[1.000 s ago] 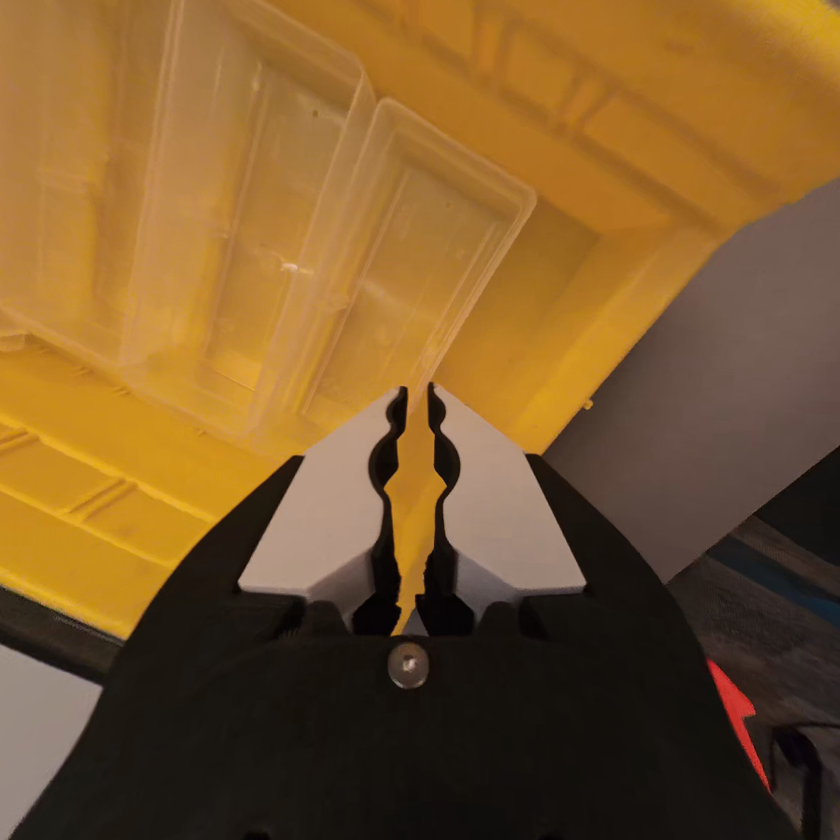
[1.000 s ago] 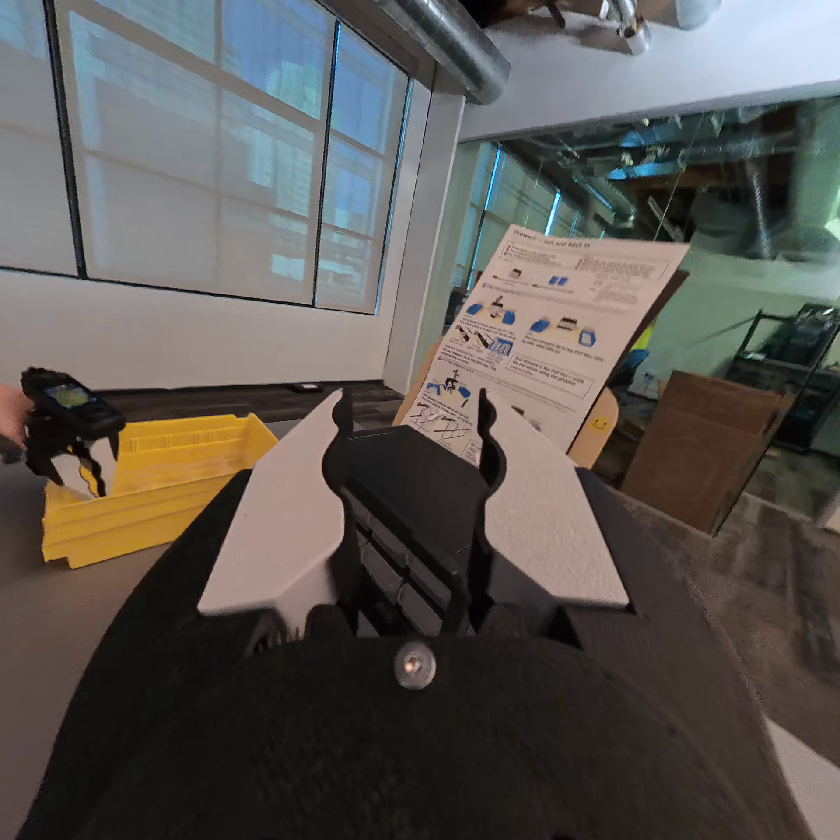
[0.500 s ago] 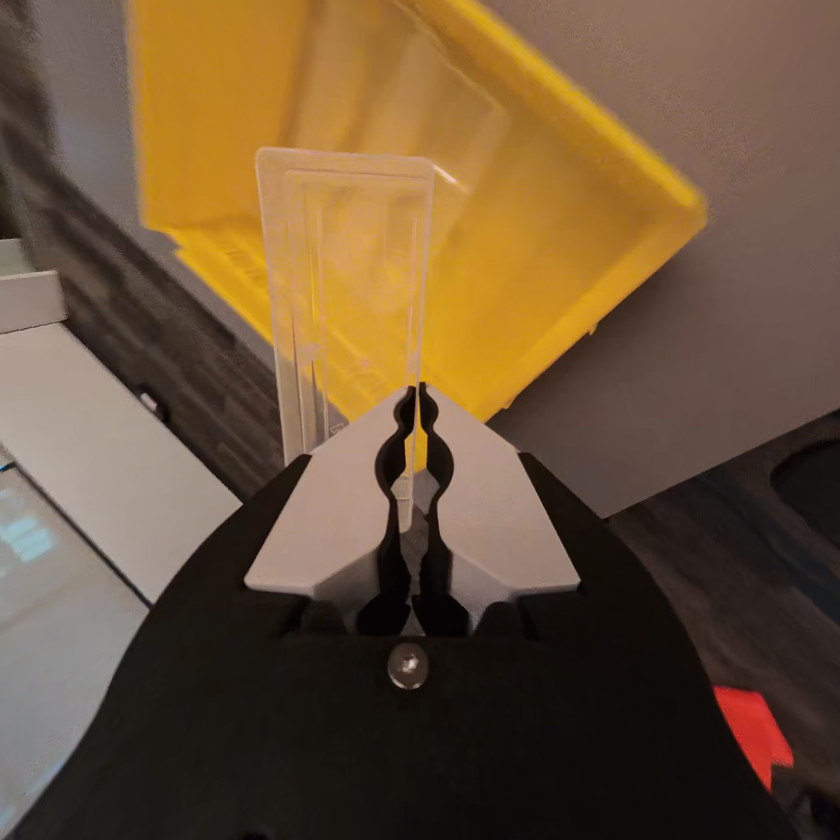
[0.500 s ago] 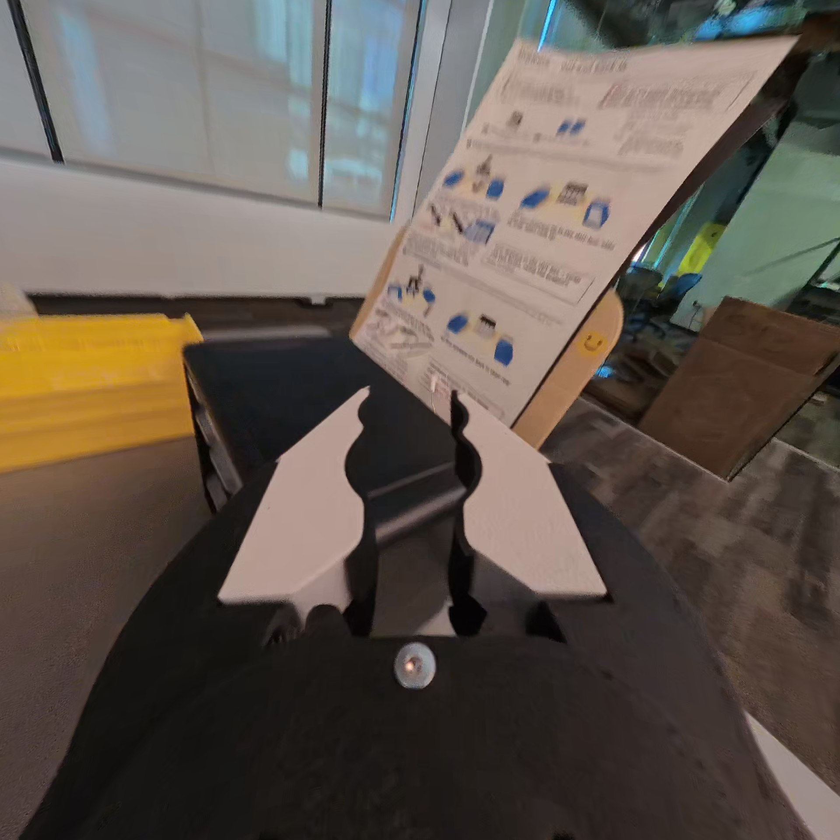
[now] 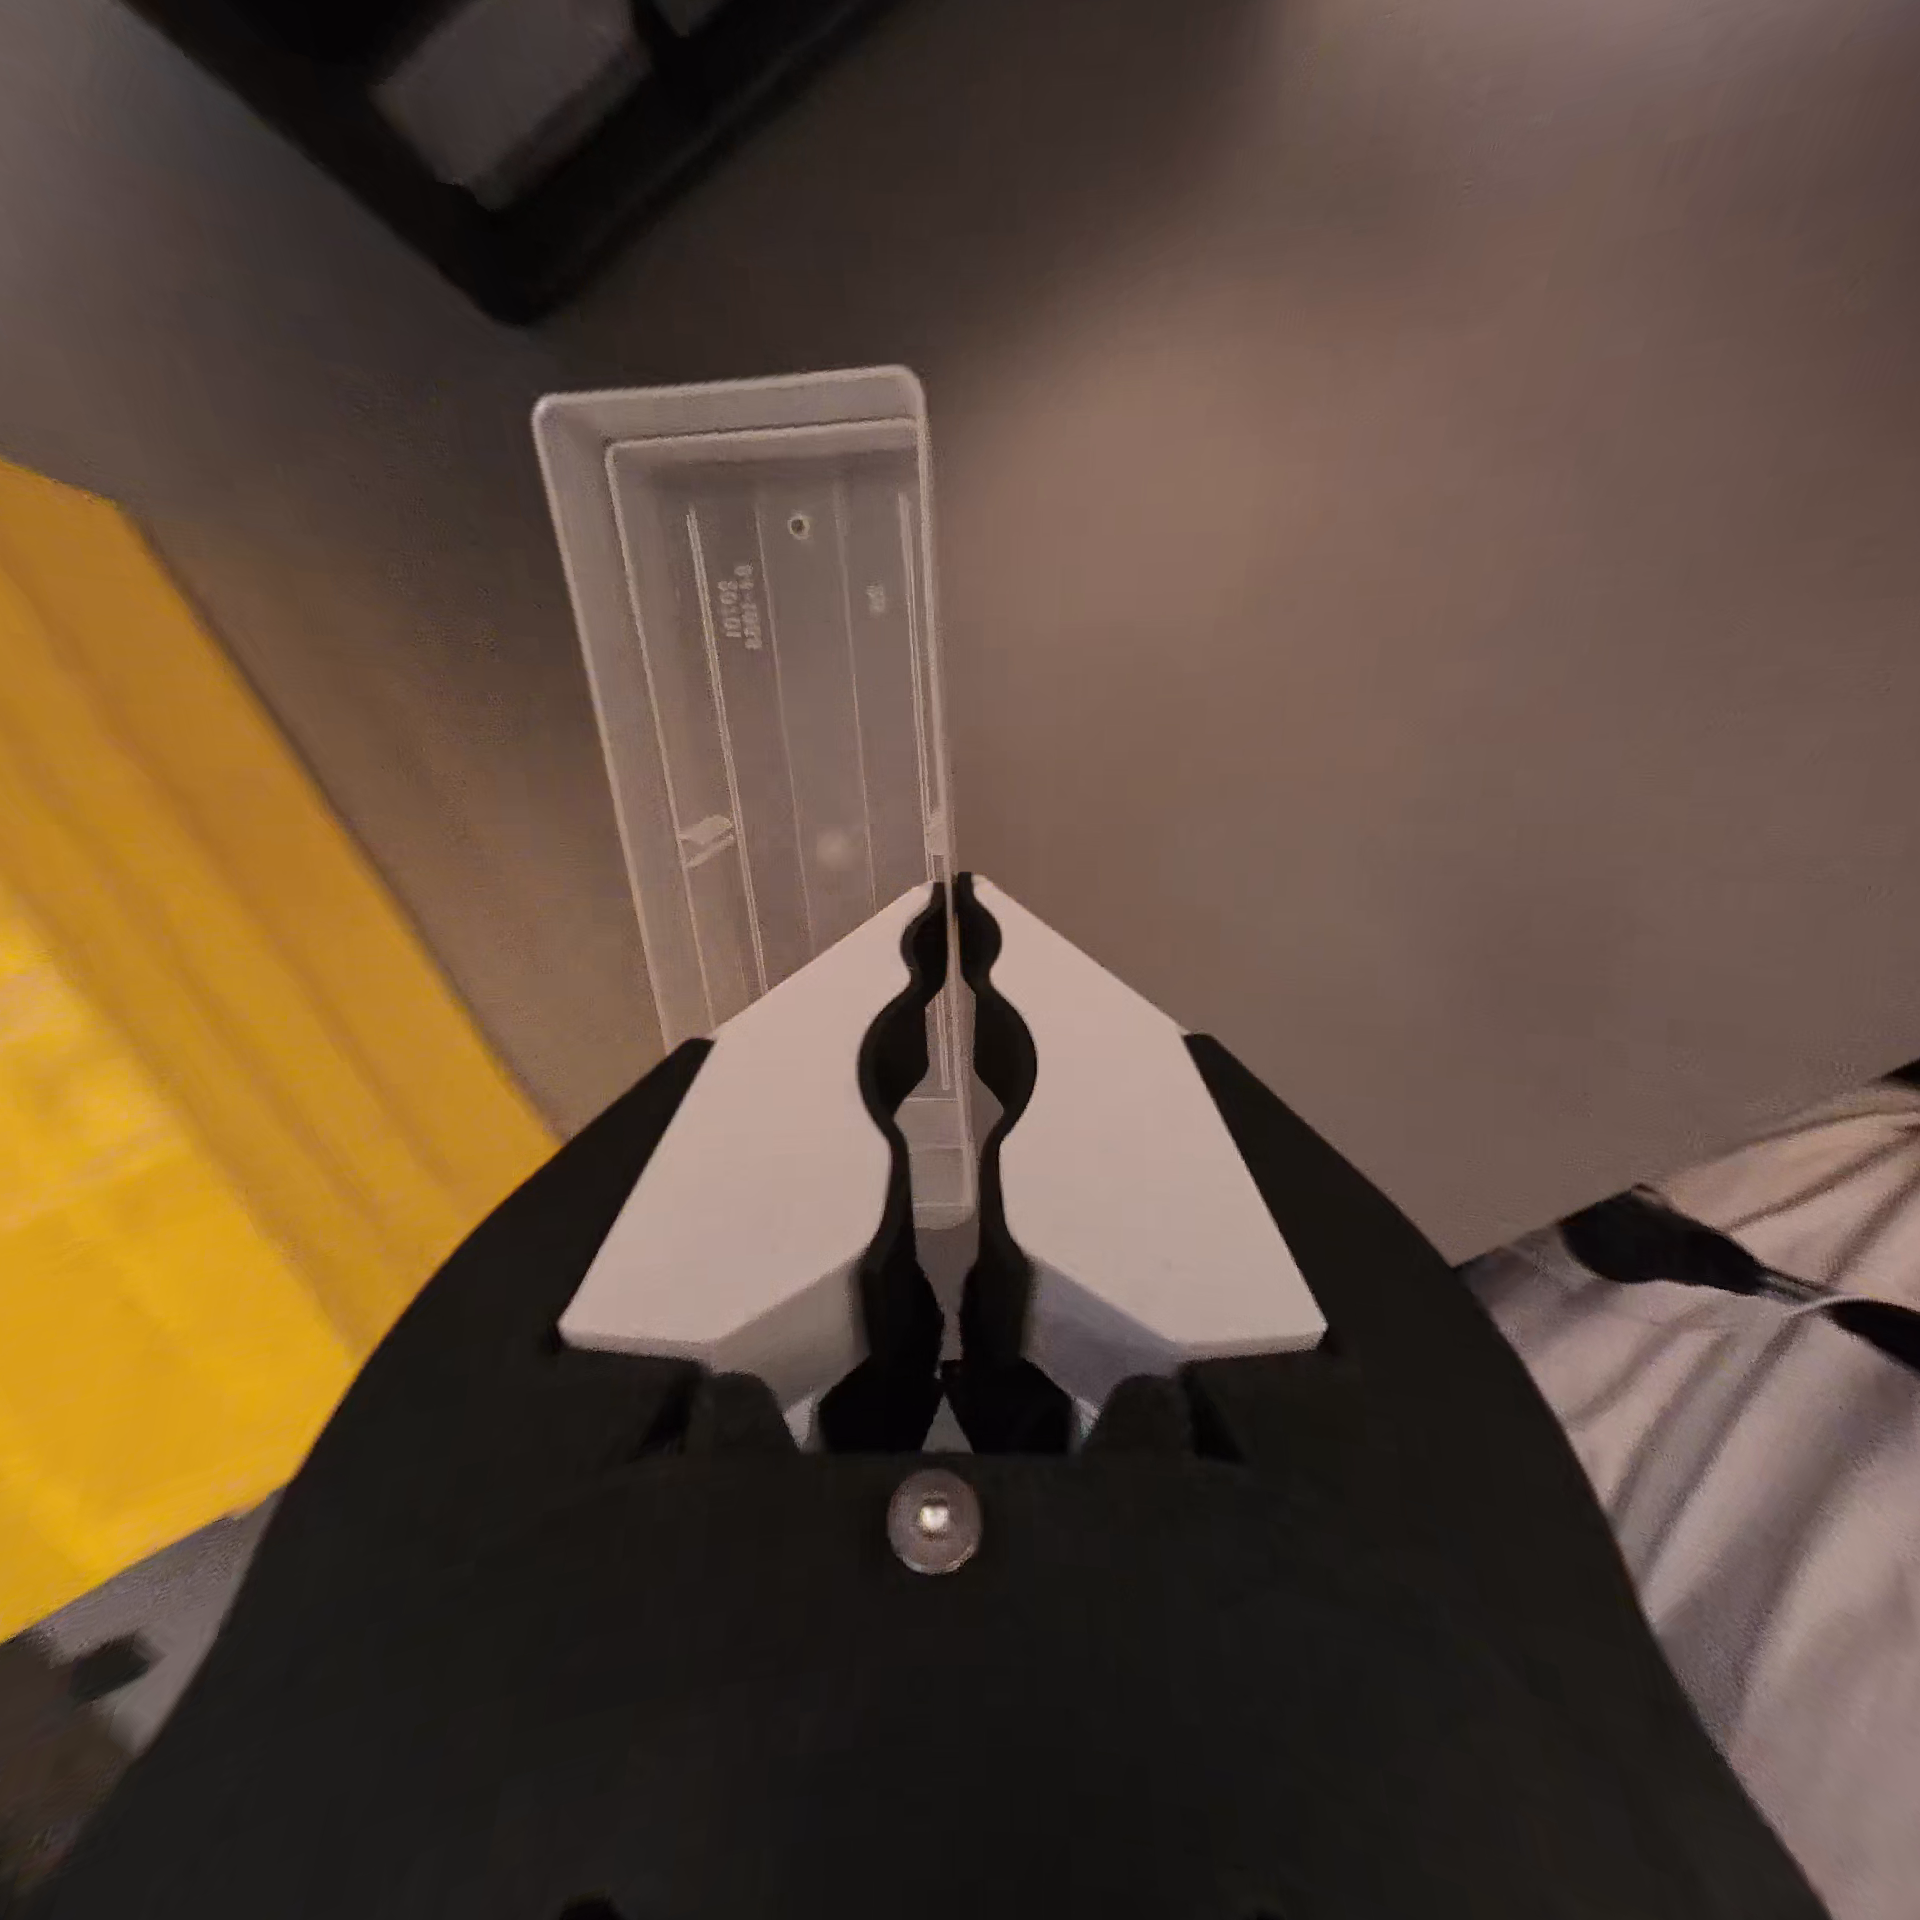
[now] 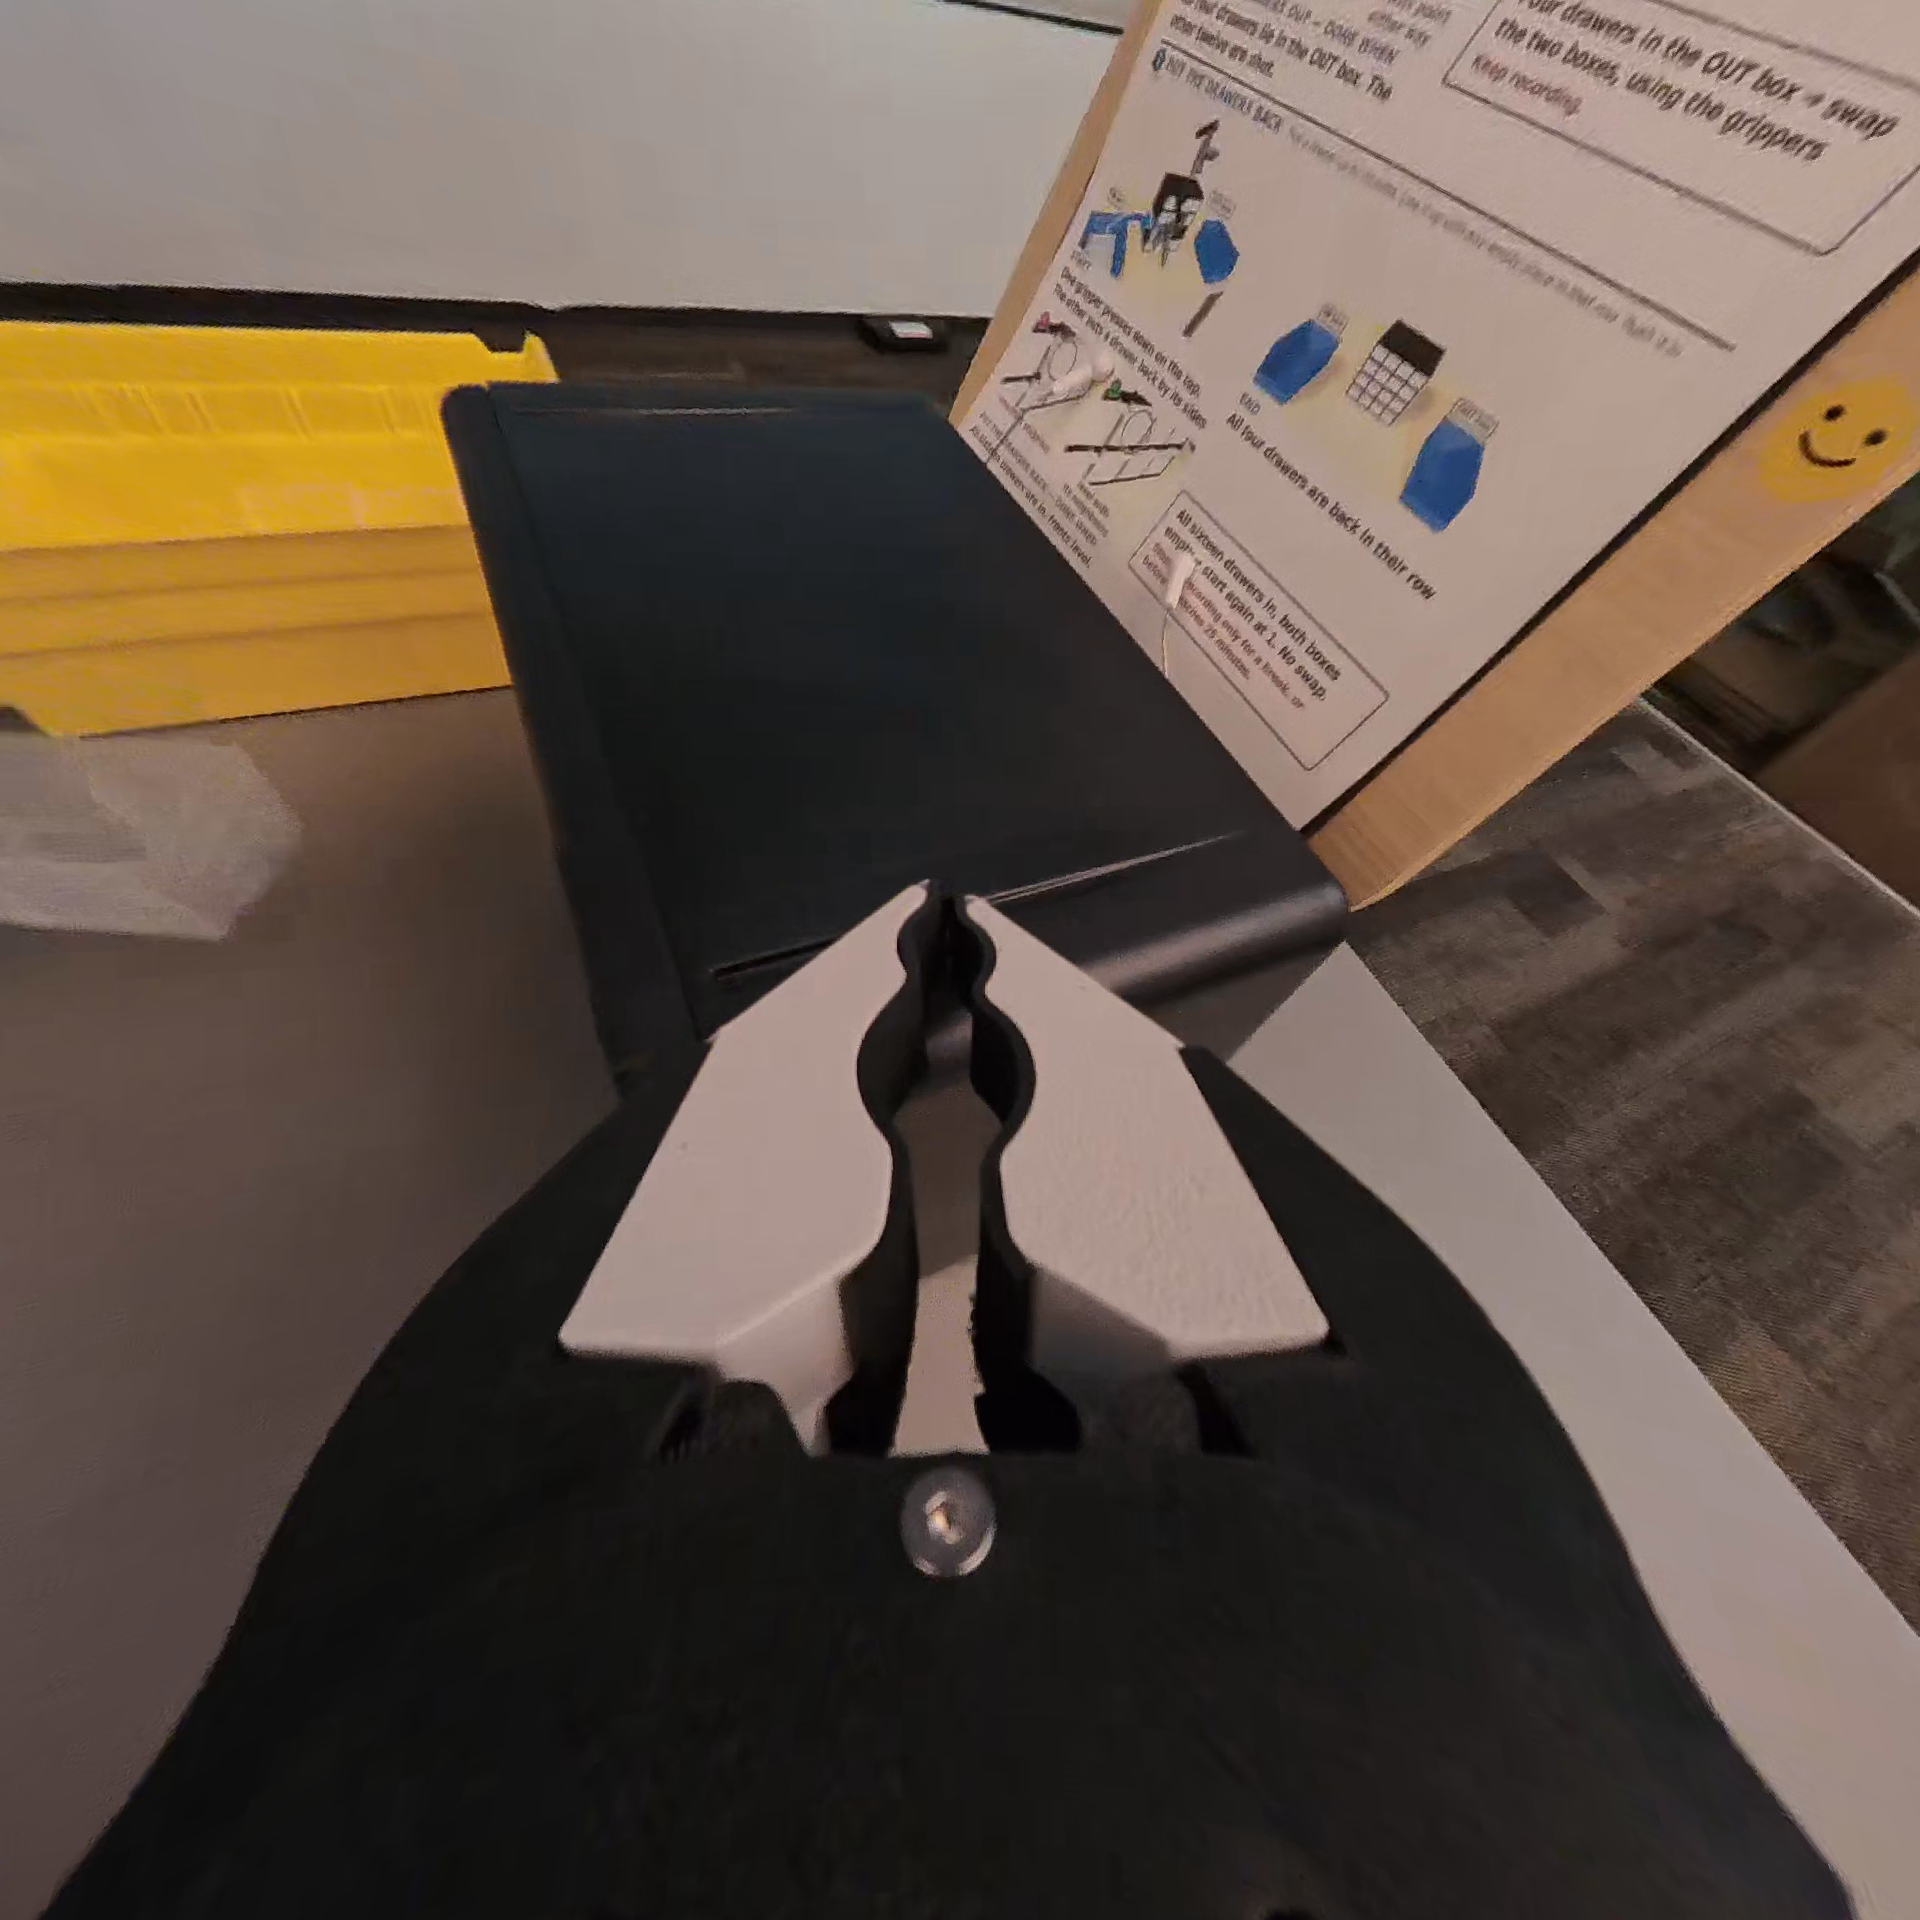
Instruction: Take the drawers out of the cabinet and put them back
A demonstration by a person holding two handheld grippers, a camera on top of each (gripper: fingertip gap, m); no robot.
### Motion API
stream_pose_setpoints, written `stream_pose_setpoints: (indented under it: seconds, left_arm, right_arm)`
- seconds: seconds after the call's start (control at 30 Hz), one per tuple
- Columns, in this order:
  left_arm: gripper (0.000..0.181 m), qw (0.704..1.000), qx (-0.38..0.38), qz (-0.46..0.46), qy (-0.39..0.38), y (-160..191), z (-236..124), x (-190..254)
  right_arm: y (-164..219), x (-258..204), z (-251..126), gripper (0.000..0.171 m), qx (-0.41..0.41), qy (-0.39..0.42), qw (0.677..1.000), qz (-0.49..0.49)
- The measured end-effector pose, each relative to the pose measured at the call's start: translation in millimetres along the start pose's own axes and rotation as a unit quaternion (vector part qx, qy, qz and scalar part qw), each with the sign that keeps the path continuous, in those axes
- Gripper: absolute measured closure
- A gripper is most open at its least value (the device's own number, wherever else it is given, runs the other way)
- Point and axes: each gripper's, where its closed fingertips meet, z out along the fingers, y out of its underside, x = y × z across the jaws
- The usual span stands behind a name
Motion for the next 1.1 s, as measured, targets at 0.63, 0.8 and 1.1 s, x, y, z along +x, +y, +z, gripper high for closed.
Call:
stream_pose_setpoints:
  seconds: [0.63,0.8,1.1]
  left_arm:
    - [0.141,0.997,-0.033,-0.068,-0.014,4.2,58.6,-12.5]
    - [0.087,0.995,0.06,-0.032,-0.079,7.5,34.6,-26.6]
    - [0.105,0.996,0.011,-0.074,-0.047,38.4,68.2,-31.1]
  right_arm:
    - [3.9,-0.8,5.0,0.171,0.005,-0.017,0.999,0.028]
    - [3.8,-0.8,5.0,0.171,0.007,-0.022,0.999,0.034]
    - [3.9,-0.8,5.0,0.171,0.014,-0.03,0.998,0.047]
